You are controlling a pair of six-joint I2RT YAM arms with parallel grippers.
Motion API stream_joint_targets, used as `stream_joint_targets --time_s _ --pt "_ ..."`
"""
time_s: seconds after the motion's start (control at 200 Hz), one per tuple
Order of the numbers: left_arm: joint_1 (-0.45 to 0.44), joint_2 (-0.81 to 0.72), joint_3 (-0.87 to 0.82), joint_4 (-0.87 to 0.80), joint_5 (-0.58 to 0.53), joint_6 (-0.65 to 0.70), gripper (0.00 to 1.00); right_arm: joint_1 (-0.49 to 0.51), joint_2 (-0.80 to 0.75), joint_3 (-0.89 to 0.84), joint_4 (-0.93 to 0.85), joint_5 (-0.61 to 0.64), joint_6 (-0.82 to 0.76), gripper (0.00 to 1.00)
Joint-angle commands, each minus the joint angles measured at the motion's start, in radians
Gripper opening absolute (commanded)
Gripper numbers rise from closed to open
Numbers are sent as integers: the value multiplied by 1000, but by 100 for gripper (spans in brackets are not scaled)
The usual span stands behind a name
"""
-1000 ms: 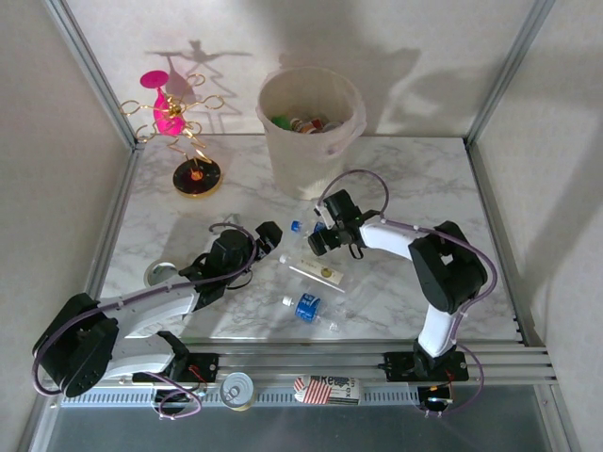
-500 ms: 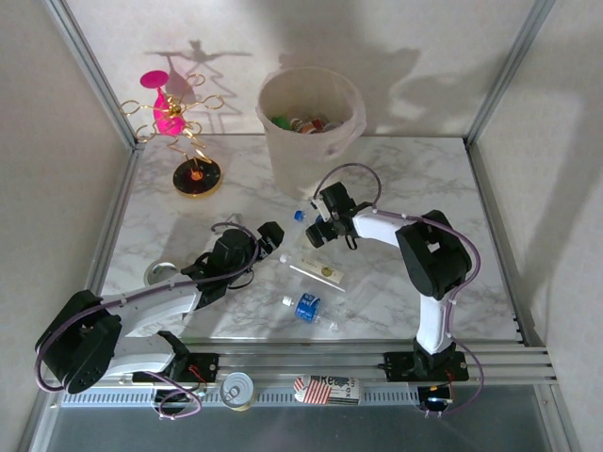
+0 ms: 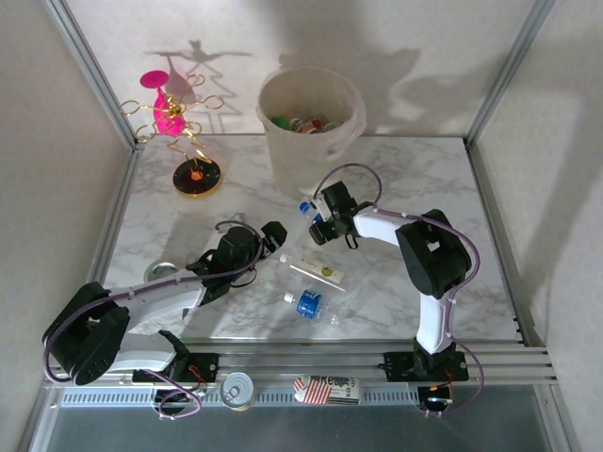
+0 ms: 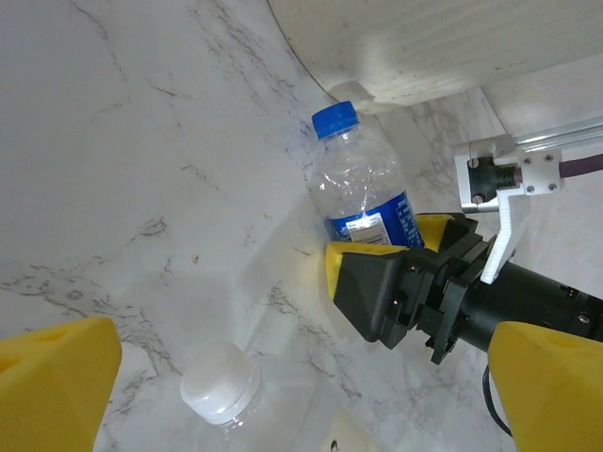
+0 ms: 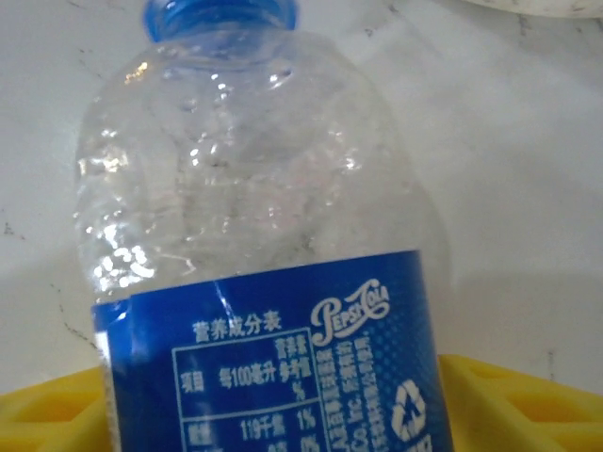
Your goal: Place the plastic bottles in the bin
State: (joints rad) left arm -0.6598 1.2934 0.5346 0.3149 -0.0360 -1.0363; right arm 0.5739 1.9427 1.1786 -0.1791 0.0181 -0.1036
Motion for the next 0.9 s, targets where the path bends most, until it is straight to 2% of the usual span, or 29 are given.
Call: stream_joint_targets --time_s 0.0,0.095,0.331,0.666,0.896 --pt "-9 13 27 35 17 5 99 -2 -43 -29 11 -35 15 63" --pt "-9 18 29 39 16 4 100 -3 -78 -52 18 -54 22 55" --pt "-6 6 33 35 -7 25 100 -7 -214 -110 60 -109 55 44" --pt "66 -68 -18 35 -1 70 99 -15 -554 -201 103 -198 155 42" --pt "149 -177 -94 16 4 90 100 -19 -660 -86 115 -216 181 41"
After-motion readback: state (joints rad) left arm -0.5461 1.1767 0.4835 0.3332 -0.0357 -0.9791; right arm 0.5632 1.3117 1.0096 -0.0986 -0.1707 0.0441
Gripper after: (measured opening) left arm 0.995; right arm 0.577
